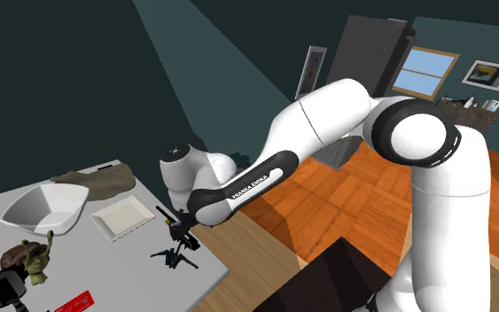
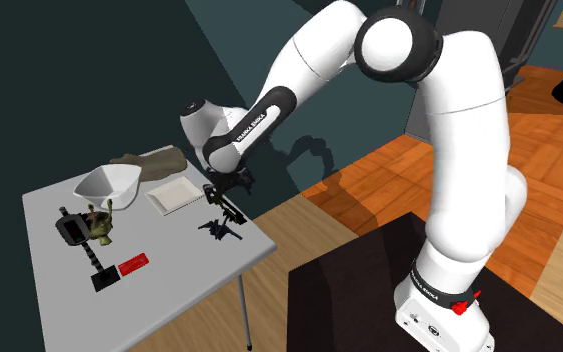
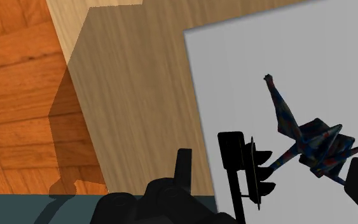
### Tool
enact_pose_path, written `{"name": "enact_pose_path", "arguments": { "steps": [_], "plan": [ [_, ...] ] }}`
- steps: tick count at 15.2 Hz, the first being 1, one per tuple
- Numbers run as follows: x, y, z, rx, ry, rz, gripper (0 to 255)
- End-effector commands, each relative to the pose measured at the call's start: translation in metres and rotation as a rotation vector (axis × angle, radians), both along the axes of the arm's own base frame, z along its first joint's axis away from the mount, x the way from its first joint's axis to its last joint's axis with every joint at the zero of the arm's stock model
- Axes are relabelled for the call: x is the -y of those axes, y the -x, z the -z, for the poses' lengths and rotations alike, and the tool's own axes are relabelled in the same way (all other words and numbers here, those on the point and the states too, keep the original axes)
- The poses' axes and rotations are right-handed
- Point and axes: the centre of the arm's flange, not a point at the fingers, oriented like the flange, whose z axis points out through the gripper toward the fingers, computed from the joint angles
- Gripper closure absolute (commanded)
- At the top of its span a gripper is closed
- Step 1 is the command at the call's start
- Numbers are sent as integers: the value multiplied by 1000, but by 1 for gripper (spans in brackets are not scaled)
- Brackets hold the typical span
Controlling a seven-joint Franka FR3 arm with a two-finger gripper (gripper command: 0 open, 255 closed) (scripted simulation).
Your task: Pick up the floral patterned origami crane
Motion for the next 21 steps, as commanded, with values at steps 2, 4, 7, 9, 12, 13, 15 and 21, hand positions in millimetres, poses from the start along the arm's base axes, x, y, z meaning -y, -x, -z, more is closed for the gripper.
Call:
{"name": "enact_pose_path", "arguments": {
  "steps": [2, 4, 7, 9, 12, 13, 15, 21],
  "plan": [
    [-22, -20, 31, 5, 15, 15, 0],
    [-37, -32, 50, 8, 24, 24, 0],
    [-58, -51, 80, 13, 38, 38, 0],
    [-72, -64, 99, 16, 48, 48, 0],
    [-74, -66, 113, 17, 49, 49, 0],
    [-74, -66, 118, 17, 49, 49, 0],
    [-74, -66, 129, 17, 49, 49, 0],
    [-74, -66, 143, 17, 49, 49, 255]
  ]
}}
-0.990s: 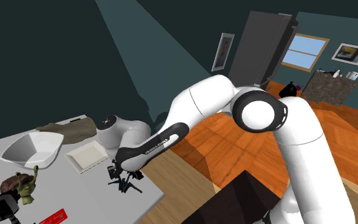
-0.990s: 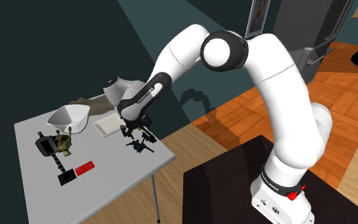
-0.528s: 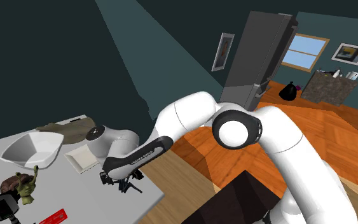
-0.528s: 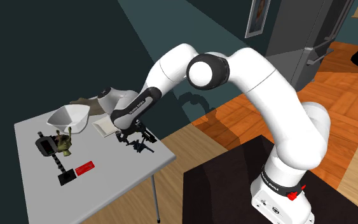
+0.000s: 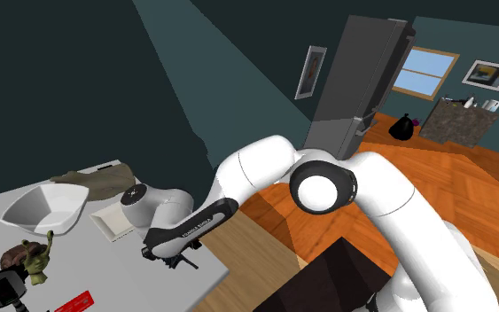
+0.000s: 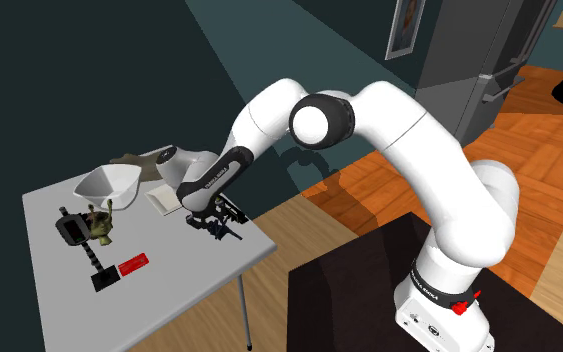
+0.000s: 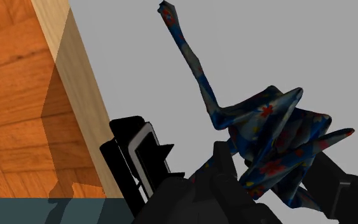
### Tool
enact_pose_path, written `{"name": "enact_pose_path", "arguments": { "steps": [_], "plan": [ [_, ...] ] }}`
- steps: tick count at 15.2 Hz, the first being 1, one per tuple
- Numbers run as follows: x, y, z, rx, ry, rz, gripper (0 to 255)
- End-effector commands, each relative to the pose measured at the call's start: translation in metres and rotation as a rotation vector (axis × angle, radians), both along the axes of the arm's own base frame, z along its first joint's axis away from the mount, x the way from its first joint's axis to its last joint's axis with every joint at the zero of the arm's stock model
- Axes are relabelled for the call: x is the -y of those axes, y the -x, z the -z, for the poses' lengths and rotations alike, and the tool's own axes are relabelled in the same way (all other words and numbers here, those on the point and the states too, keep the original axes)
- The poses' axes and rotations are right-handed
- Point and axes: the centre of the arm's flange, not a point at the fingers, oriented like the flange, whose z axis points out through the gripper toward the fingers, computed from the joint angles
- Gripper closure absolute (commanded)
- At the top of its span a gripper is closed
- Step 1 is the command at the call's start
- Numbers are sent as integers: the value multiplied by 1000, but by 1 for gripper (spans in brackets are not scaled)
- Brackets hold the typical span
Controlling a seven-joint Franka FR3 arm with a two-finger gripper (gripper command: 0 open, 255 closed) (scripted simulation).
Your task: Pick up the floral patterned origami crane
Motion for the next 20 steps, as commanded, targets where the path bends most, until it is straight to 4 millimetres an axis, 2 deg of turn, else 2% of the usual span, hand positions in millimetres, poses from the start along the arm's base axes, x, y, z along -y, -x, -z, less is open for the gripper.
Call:
{"name": "enact_pose_path", "arguments": {
  "steps": [1, 8, 20],
  "plan": [
    [0, 0, 1, 0, 0, 0, 255],
    [0, 0, 0, 0, 0, 0, 255],
    [0, 0, -63, 0, 0, 0, 255]
  ]
}}
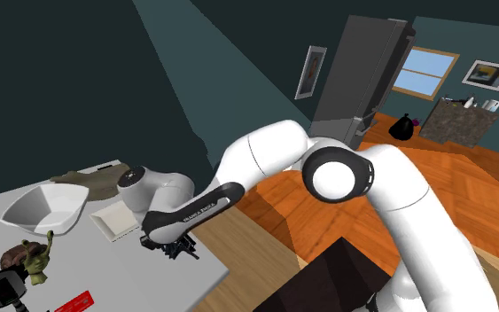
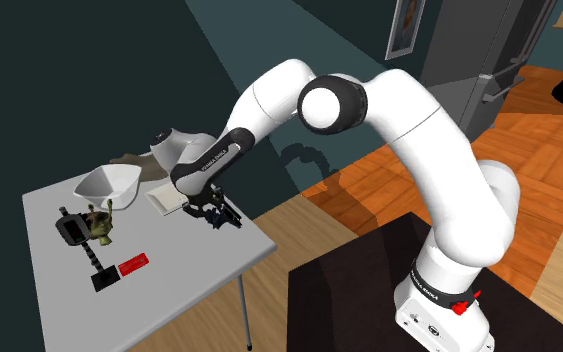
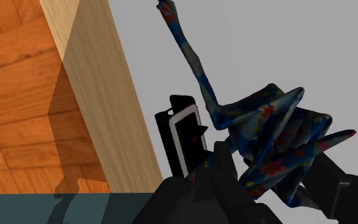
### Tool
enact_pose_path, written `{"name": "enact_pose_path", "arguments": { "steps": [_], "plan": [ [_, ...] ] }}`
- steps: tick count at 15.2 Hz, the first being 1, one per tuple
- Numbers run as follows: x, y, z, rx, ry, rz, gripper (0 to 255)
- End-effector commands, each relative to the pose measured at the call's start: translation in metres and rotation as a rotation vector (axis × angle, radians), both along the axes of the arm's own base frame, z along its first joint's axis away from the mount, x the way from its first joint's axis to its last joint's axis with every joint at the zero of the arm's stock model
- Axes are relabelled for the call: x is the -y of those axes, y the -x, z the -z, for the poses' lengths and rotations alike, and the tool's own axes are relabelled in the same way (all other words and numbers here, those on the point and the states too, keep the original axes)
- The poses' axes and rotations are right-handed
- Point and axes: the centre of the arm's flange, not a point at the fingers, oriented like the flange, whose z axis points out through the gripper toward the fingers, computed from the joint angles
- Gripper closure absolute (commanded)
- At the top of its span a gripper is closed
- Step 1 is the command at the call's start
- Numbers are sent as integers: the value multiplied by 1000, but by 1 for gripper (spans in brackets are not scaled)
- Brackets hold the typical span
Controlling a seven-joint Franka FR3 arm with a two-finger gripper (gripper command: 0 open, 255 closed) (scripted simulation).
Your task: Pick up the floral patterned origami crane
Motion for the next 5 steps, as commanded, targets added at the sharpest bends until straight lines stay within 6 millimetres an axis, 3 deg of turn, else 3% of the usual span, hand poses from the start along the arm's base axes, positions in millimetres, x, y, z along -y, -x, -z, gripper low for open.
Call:
{"name": "enact_pose_path", "arguments": {
  "steps": [1, 5],
  "plan": [
    [0, 0, -11, 0, 0, 0, 255],
    [0, 0, -22, 0, 0, 0, 255]
  ]
}}
